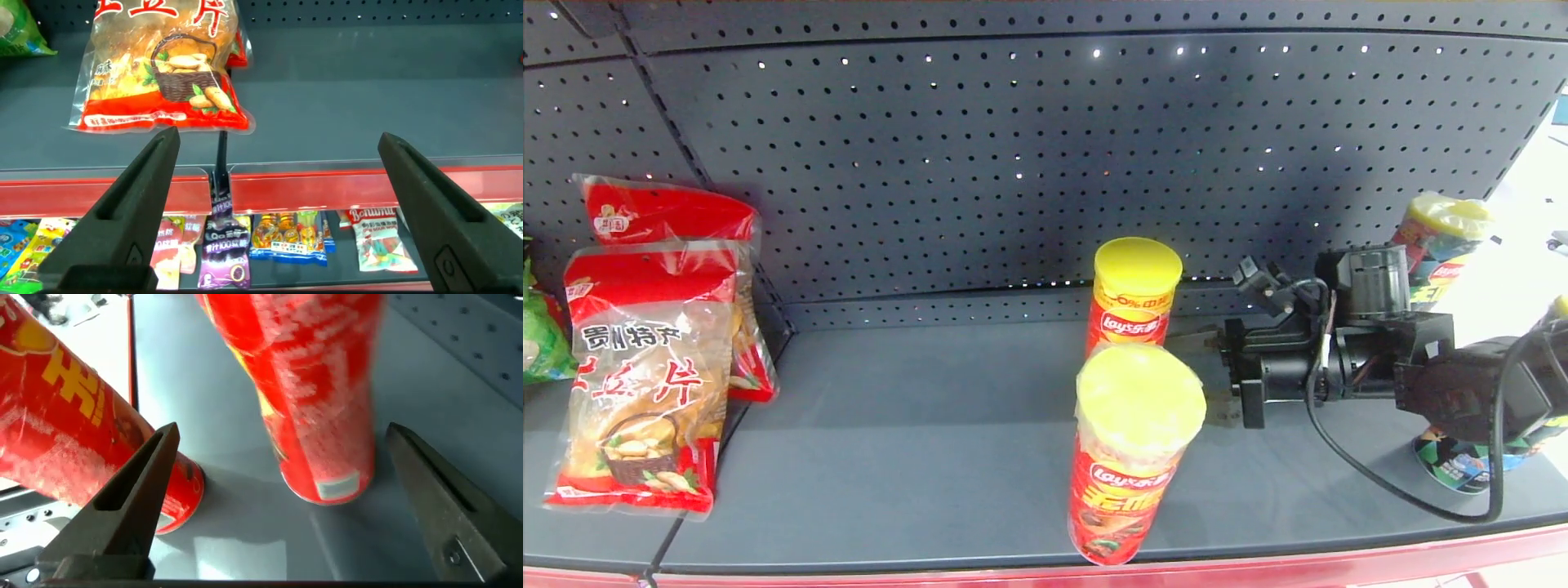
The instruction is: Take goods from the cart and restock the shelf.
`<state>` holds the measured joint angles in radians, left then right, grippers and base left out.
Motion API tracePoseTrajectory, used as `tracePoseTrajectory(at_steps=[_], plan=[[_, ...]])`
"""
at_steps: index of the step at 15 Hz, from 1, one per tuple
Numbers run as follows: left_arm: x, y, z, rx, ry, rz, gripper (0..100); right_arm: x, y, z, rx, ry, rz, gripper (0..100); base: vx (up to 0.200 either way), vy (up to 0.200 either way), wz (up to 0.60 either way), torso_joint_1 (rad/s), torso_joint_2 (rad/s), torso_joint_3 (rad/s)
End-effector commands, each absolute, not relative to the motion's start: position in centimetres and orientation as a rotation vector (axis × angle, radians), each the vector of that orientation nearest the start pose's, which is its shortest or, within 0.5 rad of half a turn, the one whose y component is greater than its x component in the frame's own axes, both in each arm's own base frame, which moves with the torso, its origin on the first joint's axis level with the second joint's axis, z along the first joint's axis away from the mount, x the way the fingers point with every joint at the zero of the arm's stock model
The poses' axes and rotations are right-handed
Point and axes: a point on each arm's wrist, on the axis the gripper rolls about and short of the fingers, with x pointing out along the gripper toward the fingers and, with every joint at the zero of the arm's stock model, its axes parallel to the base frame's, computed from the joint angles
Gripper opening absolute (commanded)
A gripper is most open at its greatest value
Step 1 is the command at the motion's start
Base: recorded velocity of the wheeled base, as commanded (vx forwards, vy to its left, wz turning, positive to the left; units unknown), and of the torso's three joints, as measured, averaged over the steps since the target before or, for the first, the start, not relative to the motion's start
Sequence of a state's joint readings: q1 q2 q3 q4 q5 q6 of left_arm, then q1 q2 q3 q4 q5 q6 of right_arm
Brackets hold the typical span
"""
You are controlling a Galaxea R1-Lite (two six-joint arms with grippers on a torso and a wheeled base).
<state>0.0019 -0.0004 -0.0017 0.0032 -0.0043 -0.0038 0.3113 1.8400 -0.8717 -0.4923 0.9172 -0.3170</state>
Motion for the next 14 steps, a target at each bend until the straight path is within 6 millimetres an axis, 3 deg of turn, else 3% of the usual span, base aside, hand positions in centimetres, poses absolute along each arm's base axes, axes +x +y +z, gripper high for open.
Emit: tracePoseTrajectory(at_steps=[1, 3, 8, 14], plan=[[-2.3, 0.0, 7.6, -0.005, 0.002, -0.002, 100, 30.4, 10.3, 14.3, -0.112, 0.299, 1.222, 100, 0.000, 0.000, 0.00, 0.000, 0.00, 0.000], [-2.3, 0.0, 7.6, -0.005, 0.002, -0.002, 100, 31.2, 9.5, 13.3, -0.100, 0.336, 1.173, 100, 0.000, 0.000, 0.00, 0.000, 0.00, 0.000], [-2.3, 0.0, 7.6, -0.005, 0.002, -0.002, 100, 33.8, 9.6, 12.8, -0.115, 0.339, 1.106, 100, 0.000, 0.000, 0.00, 0.000, 0.00, 0.000], [-2.3, 0.0, 7.6, -0.005, 0.002, -0.002, 100, 33.9, 11.0, 12.6, -0.123, 0.336, 1.145, 100, 0.000, 0.000, 0.00, 0.000, 0.00, 0.000]])
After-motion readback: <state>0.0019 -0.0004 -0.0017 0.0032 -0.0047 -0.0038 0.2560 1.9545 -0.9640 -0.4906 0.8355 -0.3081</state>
